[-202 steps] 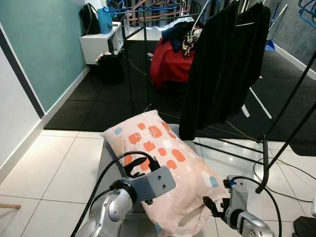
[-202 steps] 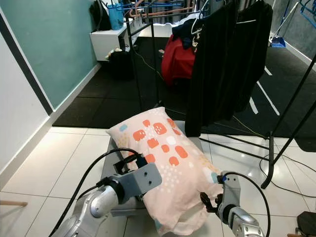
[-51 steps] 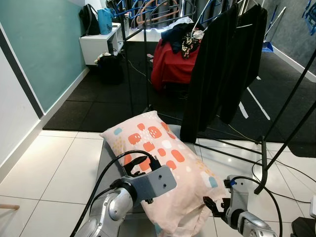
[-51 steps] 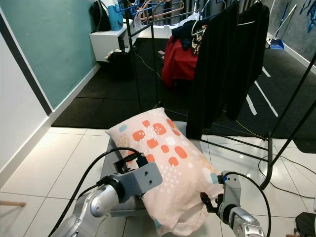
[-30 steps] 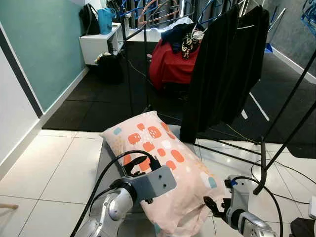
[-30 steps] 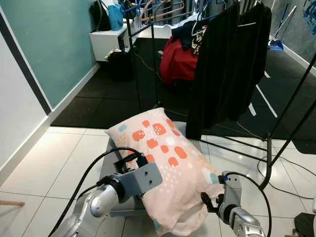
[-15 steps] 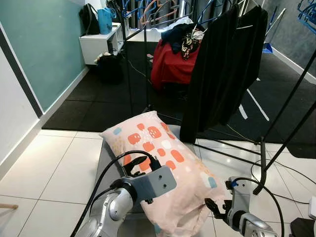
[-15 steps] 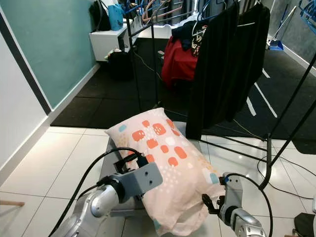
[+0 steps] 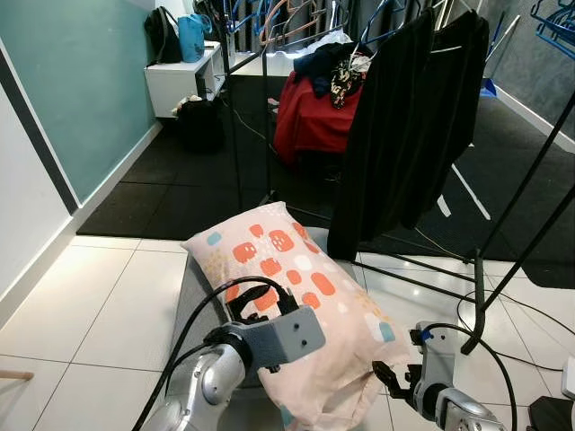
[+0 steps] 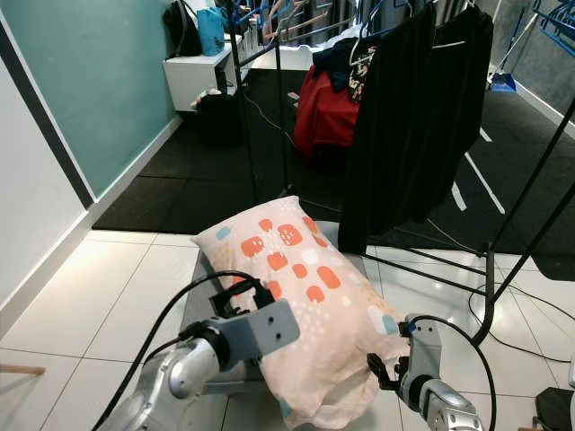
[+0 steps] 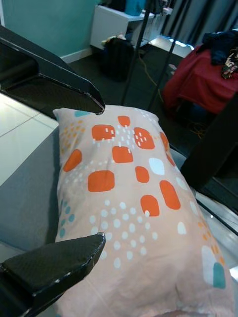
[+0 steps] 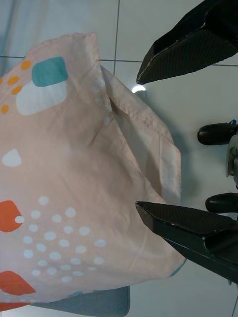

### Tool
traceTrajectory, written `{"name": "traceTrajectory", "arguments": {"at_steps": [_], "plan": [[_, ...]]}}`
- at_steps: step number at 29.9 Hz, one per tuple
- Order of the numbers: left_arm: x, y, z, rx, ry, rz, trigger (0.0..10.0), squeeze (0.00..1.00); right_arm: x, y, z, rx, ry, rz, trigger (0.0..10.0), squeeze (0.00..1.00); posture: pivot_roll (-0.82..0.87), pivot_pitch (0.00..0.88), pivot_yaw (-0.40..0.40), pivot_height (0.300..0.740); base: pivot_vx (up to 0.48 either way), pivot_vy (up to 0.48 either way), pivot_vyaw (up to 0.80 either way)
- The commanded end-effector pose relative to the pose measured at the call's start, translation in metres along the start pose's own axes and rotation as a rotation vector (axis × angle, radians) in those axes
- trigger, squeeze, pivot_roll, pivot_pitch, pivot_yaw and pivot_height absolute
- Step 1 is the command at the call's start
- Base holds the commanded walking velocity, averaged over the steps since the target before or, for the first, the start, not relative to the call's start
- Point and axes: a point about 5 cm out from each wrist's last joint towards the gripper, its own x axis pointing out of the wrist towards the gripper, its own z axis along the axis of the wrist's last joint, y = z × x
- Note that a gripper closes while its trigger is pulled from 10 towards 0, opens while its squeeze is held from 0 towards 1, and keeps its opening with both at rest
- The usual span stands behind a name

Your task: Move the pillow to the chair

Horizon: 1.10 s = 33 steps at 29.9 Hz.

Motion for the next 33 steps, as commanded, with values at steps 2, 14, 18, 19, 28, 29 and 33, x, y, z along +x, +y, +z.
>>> {"name": "traceTrajectory", "arguments": {"at_steps": [2,14,18,19,28,29,33], "plan": [[0.000,-0.001,-0.003,-0.025,0.007,0.000,10.0,0.00,0.001,0.001,-0.002,-0.006,0.014,0.005,10.0,0.00,-0.12,0.028,-0.018,0.740,0.000,0.000,0.00],[-0.002,0.002,-0.011,-0.059,0.021,-0.006,10.0,0.00,0.003,0.007,-0.003,0.007,0.004,0.007,10.0,0.00,-0.10,0.014,0.000,0.740,0.000,0.000,0.00],[-0.004,0.003,-0.013,-0.059,0.021,-0.006,10.0,0.00,0.004,0.008,-0.003,0.011,-0.001,0.009,10.0,0.00,-0.09,0.015,0.012,0.740,0.000,0.000,0.00],[-0.004,0.003,-0.012,-0.061,0.020,-0.007,10.0,0.00,0.003,0.008,-0.003,0.012,-0.002,0.008,10.0,0.00,-0.09,0.015,0.012,0.740,0.000,0.000,0.00],[-0.004,0.002,-0.008,-0.067,0.014,-0.008,10.0,0.00,0.002,0.005,-0.004,-0.002,0.005,0.008,10.0,0.00,-0.10,0.022,-0.018,0.740,0.000,0.000,0.00],[-0.003,0.002,-0.008,-0.065,0.013,-0.006,10.0,0.00,0.002,0.005,-0.004,-0.006,0.008,0.009,10.0,0.00,-0.10,0.027,-0.018,0.740,0.000,0.000,0.00],[-0.002,0.002,-0.006,-0.064,0.010,-0.007,10.0,0.00,0.001,0.004,-0.004,-0.017,0.015,0.010,10.0,0.00,-0.10,0.031,-0.021,0.740,0.000,0.000,0.00]]}}
